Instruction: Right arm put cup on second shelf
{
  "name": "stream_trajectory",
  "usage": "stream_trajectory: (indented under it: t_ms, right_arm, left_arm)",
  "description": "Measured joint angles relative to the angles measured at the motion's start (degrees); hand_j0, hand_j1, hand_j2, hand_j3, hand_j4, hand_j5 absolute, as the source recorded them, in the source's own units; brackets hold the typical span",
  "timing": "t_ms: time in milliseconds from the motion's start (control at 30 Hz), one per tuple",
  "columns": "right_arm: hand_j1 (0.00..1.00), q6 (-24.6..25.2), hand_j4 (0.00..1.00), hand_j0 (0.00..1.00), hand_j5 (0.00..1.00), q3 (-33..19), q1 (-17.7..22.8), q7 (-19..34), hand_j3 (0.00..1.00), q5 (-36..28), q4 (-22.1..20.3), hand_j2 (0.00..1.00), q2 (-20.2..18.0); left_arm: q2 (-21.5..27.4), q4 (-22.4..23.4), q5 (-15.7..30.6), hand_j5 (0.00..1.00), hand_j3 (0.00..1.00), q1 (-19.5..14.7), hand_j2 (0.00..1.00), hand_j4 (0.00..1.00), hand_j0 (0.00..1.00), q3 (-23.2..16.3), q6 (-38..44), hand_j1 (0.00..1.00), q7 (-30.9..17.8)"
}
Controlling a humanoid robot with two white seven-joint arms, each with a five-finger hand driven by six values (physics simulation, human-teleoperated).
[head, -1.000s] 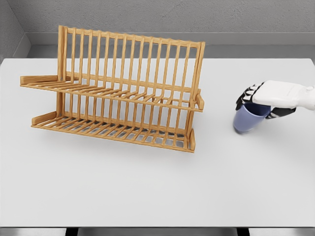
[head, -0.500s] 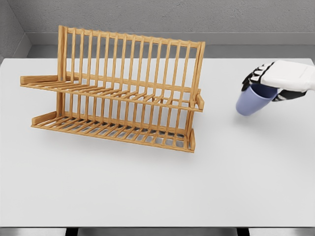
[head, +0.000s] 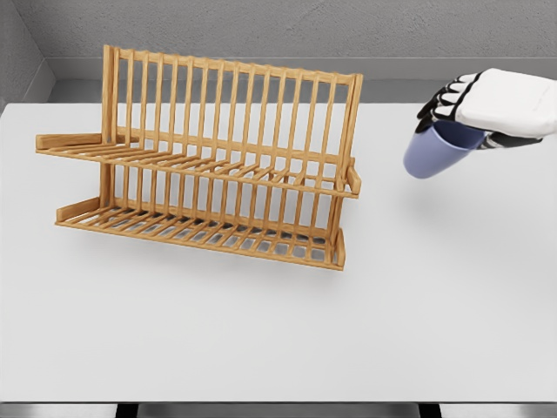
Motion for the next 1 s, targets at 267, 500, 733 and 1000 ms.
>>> stream_trajectory:
  t_ms: [267,500,733,1000]
  right_arm:
    - [0.69,0.01,0.69,0.69,0.69,-0.09,-2.64,0.0,0.69,-0.05,-2.84,0.69,0.17]
    - [0.69,-0.01,0.69,0.69,0.69,-0.27,-4.3,0.03,0.69,-0.14,-5.26,0.69,0.42]
    - [0.69,-0.01,0.69,0.69,0.69,-0.2,-6.77,0.02,0.69,-1.22,-5.53,0.69,3.27]
    - [0.69,0.0,0.69,0.69,0.69,0.52,-7.21,0.01,0.69,-2.62,-5.64,0.69,6.48]
  left_arm:
    - [0.0,0.0,0.0,1.0,1.0,0.09,1.0,1.0,1.0,0.0,0.0,1.0,0.0]
    - [0.0,0.0,0.0,1.0,1.0,0.09,1.0,1.0,1.0,0.0,0.01,1.0,0.0]
    - [0.0,0.0,0.0,1.0,1.0,0.0,1.0,1.0,1.0,0.0,0.0,1.0,0.0]
    - [0.0,0.0,0.0,1.0,1.0,0.09,1.0,1.0,1.0,0.0,0.01,1.0,0.0]
